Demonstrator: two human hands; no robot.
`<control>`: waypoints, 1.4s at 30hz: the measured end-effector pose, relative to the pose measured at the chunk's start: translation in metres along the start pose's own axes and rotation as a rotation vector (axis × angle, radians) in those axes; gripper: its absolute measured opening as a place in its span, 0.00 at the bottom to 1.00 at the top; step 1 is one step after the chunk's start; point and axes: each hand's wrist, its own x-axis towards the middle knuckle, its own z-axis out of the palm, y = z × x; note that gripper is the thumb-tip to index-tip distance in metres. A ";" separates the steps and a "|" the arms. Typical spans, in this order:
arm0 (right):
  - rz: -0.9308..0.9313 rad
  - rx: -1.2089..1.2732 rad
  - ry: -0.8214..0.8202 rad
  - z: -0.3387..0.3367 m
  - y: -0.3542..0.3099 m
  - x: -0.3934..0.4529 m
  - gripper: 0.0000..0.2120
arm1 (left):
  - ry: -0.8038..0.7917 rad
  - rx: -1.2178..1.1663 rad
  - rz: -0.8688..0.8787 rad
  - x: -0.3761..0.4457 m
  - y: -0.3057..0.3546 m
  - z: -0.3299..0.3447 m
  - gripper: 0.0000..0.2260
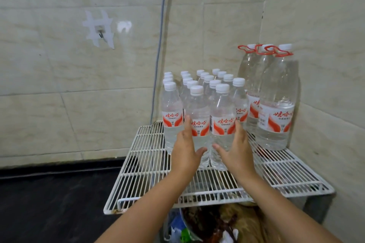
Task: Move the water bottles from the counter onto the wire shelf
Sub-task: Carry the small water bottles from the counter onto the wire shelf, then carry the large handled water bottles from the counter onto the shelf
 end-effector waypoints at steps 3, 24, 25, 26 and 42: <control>0.033 0.024 -0.008 0.001 -0.001 0.002 0.42 | 0.008 0.032 0.006 0.002 -0.002 0.003 0.44; -0.435 -0.336 0.062 0.019 -0.065 -0.030 0.28 | 0.077 0.456 -0.203 -0.048 -0.029 -0.089 0.20; -0.482 -0.311 0.022 0.029 -0.075 -0.036 0.27 | 0.082 0.533 -0.240 -0.058 -0.042 -0.104 0.20; -0.529 -0.289 -0.029 0.044 -0.088 -0.047 0.26 | 0.087 0.609 -0.295 -0.073 -0.057 -0.120 0.19; -0.887 -0.290 -0.754 0.255 -0.348 -0.267 0.25 | 0.073 0.964 -1.001 -0.341 -0.214 -0.384 0.20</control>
